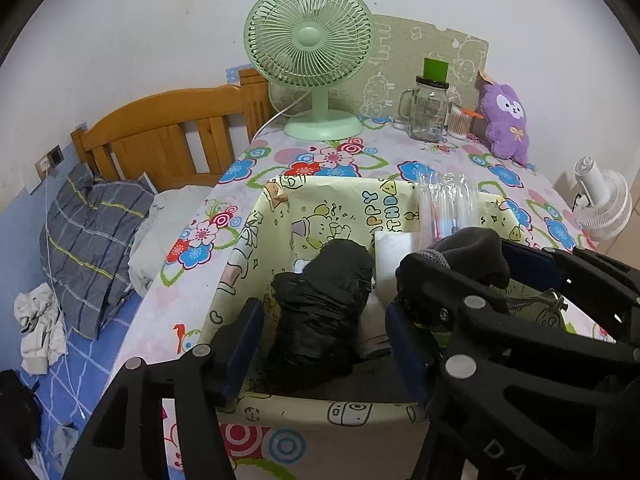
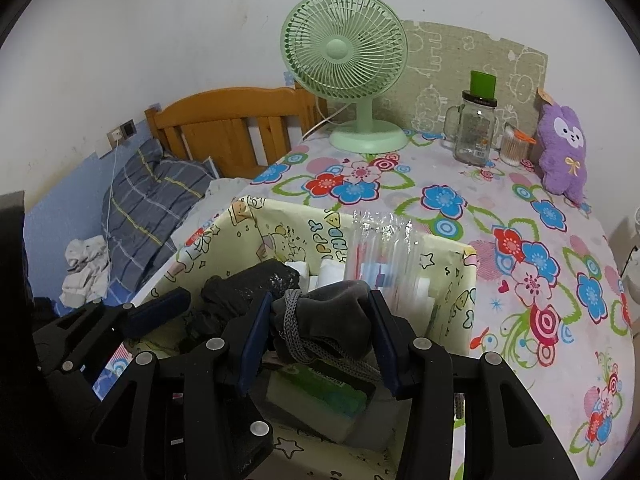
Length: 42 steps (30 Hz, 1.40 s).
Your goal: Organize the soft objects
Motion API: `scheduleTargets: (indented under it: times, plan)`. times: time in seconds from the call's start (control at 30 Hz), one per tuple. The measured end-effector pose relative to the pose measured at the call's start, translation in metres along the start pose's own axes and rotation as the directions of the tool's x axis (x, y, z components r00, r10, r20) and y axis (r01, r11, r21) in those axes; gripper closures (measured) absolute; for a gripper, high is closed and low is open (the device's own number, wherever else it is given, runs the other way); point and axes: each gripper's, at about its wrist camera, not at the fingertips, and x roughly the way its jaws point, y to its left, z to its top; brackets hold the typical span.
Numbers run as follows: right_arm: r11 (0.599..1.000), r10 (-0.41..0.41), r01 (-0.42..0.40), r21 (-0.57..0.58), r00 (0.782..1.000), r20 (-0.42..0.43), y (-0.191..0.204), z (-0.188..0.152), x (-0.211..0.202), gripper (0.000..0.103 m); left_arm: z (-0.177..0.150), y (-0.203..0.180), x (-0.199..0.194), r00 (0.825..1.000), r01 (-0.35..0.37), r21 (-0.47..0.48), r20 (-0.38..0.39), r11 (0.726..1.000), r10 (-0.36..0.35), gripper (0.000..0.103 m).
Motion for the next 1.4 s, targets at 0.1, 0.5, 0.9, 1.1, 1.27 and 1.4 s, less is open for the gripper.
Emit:
scheduleTargets:
  times: [0.1,0.5,0.9,1.1,1.27,1.4]
  plan:
    - [1.000,-0.006,0.006,-0.003,1.000,0.001,0.001,-0.002,0.000,0.050,0.000,0.000,0.000,1.000,0.000,0.002,0.001,1.000,0.000,0.034]
    - [0.999,-0.027,0.027,0.035,1.000,0.000,-0.007,-0.009,-0.006,0.018,-0.006,-0.010,-0.013,1.000,-0.004,0.009,0.029,1.000,0.004,0.006]
    - [0.997,-0.074,0.072,0.031,0.995,0.063,-0.018,-0.011,-0.037,0.015,-0.006,-0.027,-0.031,0.998,0.002,0.026,0.063,1.000,-0.004,0.003]
    - [0.994,-0.109,0.106,0.040,0.990,0.094,-0.027,-0.011,-0.057,0.015,-0.003,-0.040,-0.043,0.996,0.024,0.035,0.088,0.999,-0.027,0.003]
    - [0.990,-0.135,0.129,0.053,0.983,0.124,-0.037,-0.012,-0.075,0.014,0.001,-0.052,-0.053,0.992,0.035,0.047,0.116,0.998,-0.040,0.002]
    - [0.986,-0.160,0.150,0.078,0.975,0.151,-0.047,-0.015,-0.089,0.008,0.004,-0.064,-0.063,0.989,0.038,0.064,0.143,0.997,-0.047,0.001]
